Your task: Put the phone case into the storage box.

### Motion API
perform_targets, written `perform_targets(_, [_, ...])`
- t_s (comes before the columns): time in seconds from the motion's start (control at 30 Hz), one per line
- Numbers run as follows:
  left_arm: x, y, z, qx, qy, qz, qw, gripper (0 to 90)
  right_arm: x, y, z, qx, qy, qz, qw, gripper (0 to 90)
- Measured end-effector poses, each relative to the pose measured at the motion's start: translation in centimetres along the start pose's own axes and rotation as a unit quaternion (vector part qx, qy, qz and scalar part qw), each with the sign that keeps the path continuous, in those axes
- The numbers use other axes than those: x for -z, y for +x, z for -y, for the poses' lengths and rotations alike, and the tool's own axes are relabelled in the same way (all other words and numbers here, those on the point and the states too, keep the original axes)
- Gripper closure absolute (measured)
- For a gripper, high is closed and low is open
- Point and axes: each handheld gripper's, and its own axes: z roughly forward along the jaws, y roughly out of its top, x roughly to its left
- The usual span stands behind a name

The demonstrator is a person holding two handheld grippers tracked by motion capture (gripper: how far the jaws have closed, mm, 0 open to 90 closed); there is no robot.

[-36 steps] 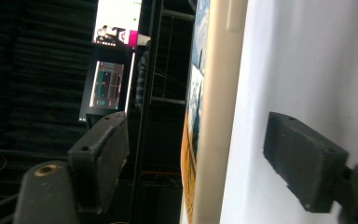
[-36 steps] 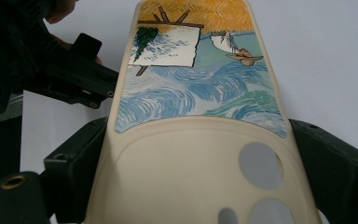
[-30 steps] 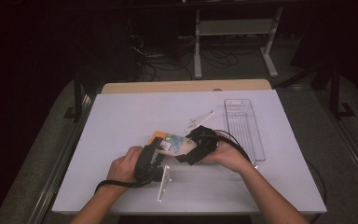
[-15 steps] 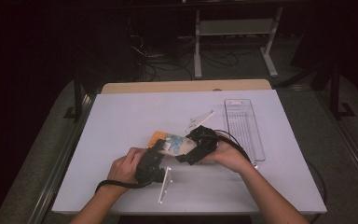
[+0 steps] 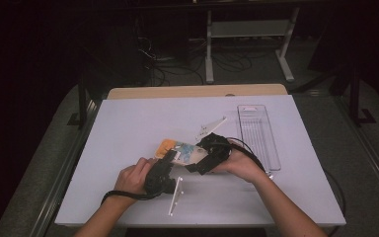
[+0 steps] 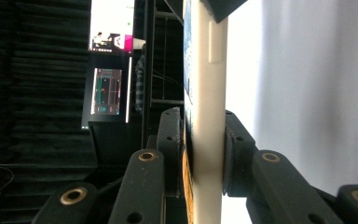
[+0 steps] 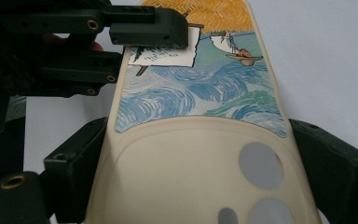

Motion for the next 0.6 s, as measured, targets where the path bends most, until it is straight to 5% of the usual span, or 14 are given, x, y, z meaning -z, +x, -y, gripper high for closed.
perform_targets(0.6, [0.36, 0.22, 0.06, -0.006, -0.003, -0.002, 1.0000, 79.0, -0.06, -0.07, 0.06, 0.000, -0.003, -0.010, 0.9999, 8.5])
